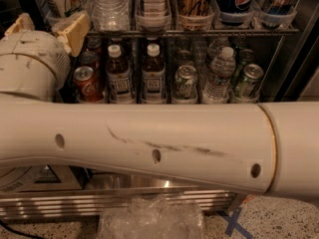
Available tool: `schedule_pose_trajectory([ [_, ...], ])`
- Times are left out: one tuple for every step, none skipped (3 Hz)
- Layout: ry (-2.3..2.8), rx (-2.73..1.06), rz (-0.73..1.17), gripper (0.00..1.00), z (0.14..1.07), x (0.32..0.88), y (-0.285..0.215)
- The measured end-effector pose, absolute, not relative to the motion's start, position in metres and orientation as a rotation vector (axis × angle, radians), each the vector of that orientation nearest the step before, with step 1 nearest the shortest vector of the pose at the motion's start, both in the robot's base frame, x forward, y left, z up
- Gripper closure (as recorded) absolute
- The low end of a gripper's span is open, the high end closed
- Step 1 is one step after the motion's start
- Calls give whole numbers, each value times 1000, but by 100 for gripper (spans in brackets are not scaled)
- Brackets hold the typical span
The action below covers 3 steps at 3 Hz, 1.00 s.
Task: Pick 7up can from top shelf of fridge
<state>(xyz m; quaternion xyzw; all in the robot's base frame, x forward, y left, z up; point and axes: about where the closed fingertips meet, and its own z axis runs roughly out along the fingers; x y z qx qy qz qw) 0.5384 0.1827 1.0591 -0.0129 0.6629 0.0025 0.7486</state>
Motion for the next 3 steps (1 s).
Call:
schedule_pose_trajectory([
  [1467,-28,9,33,1052,549,181],
  [1461,-31,-5,35,1056,559,175],
  [1449,-46,-16,35,1065,567,172],
])
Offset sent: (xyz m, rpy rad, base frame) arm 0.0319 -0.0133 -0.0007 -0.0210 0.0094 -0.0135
